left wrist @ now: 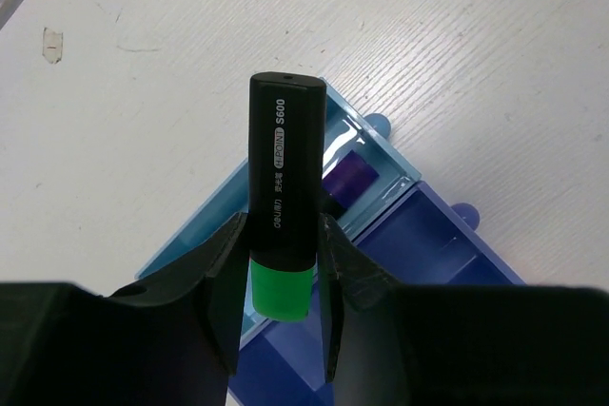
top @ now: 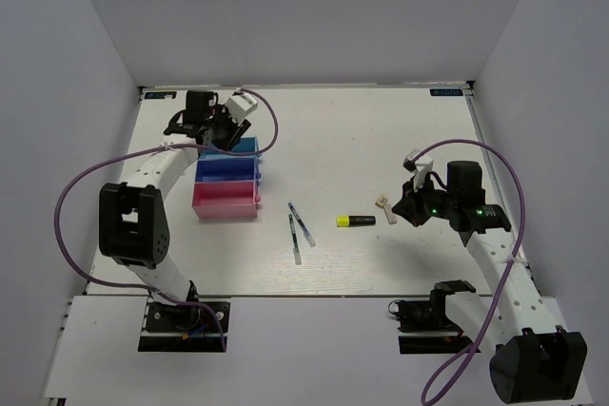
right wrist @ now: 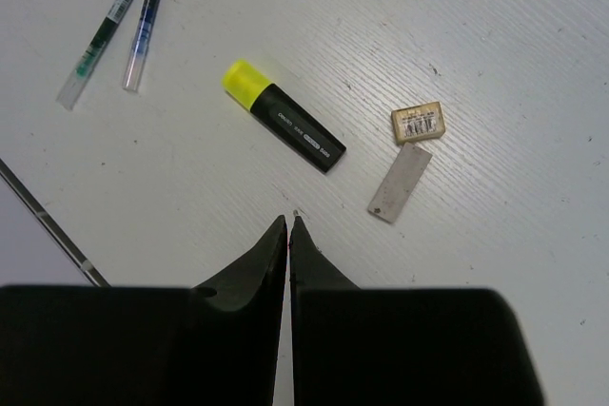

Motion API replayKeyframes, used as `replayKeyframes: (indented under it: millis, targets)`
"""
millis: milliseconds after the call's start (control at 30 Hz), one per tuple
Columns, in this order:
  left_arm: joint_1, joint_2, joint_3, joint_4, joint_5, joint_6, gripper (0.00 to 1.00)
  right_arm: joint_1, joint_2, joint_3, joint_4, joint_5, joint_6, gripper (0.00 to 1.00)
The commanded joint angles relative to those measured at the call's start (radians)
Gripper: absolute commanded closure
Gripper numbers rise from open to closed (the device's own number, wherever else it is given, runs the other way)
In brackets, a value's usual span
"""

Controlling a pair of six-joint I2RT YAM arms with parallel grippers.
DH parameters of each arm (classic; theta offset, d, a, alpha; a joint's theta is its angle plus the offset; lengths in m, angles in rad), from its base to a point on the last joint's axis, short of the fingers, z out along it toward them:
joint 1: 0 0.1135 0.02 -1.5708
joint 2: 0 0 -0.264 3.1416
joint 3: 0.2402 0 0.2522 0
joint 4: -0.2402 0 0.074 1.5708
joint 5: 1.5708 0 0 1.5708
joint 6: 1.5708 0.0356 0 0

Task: Sort the stationery into containers
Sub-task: Place the stationery in the storage box.

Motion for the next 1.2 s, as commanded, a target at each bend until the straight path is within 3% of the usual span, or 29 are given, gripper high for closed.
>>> replayKeyframes:
  millis: [0,667,1167]
  targets:
    - [0.005,0.013,0.028,0.040,0.003,0.027,1.00,0.000,0.003,0.013,-0.011,-0.029,-0.016,0.94]
    - [0.017,0.097,0.002,0.144,-0.031,0.020,1.00,0.002,0.014,0.016,-0.017,-0.039,-0.021,0.94]
    - [0.024,0.129,-0.018,0.162,-0.050,-0.009,0.93,-0.003,0.020,0.016,-0.020,-0.039,-0.026,0.93]
